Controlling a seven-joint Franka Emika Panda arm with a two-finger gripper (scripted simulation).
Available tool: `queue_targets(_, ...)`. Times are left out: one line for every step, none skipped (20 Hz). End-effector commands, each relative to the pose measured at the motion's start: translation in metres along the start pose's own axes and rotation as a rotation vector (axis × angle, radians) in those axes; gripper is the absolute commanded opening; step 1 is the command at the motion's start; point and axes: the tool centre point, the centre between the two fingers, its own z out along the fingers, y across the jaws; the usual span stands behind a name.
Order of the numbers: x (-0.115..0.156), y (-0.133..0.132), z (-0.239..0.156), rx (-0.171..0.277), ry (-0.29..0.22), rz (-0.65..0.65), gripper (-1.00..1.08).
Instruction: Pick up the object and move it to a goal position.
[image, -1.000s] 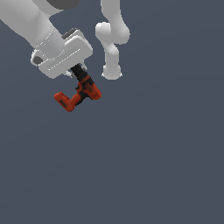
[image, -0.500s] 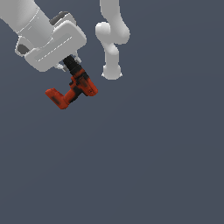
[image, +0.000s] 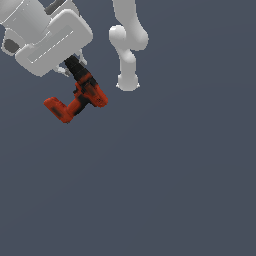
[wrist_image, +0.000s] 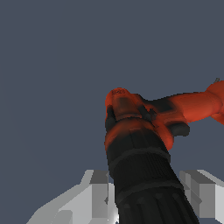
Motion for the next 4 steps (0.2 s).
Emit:
queue_targets(0.0008, -0.0020, -0.0064, -0.004, 0.005, -0.002, -1.00)
queue_targets(0.0010, -0.0021, -0.0071, -0.004, 0.005, -0.002, -1.00)
queue_targets(0.0011, -0.0021, -0.0074, -0.004, 0.005, -0.002, -1.00)
queue_targets(0.0012, -0.0022, -0.0076, -0.004, 0.005, -0.002, -1.00)
